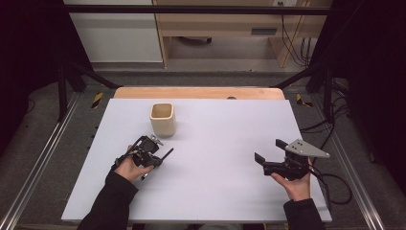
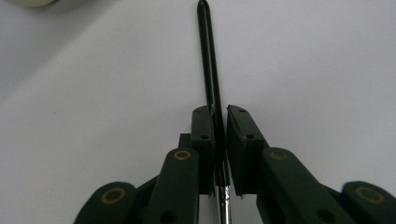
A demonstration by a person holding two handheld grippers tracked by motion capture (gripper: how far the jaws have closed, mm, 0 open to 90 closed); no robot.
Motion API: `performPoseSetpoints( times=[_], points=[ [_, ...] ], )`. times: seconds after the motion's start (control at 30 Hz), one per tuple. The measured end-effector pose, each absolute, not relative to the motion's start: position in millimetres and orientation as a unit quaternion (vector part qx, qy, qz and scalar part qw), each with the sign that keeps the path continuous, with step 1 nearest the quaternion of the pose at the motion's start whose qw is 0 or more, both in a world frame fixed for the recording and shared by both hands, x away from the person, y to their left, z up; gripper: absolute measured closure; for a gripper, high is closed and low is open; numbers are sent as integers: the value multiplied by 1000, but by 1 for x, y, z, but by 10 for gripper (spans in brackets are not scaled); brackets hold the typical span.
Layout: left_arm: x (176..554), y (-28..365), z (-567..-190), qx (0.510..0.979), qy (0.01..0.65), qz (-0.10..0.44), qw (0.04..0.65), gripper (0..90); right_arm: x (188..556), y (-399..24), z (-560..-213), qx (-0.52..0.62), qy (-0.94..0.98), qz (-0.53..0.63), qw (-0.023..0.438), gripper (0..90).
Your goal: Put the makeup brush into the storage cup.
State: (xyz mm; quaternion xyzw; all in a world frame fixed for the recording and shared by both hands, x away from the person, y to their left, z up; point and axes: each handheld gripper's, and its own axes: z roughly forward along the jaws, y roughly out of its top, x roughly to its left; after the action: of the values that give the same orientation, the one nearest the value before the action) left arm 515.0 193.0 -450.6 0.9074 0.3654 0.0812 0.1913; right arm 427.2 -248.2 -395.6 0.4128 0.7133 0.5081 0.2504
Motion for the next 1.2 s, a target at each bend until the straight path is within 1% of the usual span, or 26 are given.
performPoseSetpoints(
  times=[0.1, 0.63, 0.93, 1.2],
  points=[
    [514, 191, -451, 909, 363, 87, 188, 832, 427, -248, -395, 415, 712, 509, 249, 70],
    [510, 192, -448, 917, 339, 91, 192, 840, 426, -248, -394, 414, 712, 510, 248, 71],
    [500, 190, -432, 915, 319, 103, 226, 840, 425, -248, -393, 408, 715, 508, 252, 71],
    [488, 182, -418, 912, 298, 93, 266, 840, 425, -242, -393, 403, 721, 503, 255, 76]
  ],
)
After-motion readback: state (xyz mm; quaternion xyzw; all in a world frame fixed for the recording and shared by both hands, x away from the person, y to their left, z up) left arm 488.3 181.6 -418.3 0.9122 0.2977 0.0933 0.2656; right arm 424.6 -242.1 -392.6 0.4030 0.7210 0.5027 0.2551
